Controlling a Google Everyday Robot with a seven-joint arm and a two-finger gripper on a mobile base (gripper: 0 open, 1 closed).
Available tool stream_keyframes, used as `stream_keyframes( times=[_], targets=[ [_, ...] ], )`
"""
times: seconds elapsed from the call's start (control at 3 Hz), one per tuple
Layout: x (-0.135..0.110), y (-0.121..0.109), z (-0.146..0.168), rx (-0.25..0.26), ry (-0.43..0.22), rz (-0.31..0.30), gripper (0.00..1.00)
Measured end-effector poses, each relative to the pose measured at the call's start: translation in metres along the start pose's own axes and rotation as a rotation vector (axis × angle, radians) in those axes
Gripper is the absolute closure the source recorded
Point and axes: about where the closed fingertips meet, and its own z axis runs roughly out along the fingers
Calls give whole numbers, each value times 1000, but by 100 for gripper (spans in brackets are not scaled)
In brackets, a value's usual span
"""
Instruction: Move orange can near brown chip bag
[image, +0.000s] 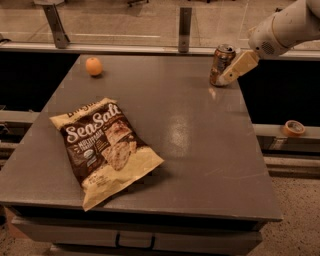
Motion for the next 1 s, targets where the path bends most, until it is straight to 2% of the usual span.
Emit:
stream_keyframes(
  times=[0.33,0.67,1.0],
  targets=[
    [5,-37,15,72,-47,106,0],
    [22,-57,39,36,-143,264,0],
    [26,-57,54,-27,-212,346,0]
  ],
)
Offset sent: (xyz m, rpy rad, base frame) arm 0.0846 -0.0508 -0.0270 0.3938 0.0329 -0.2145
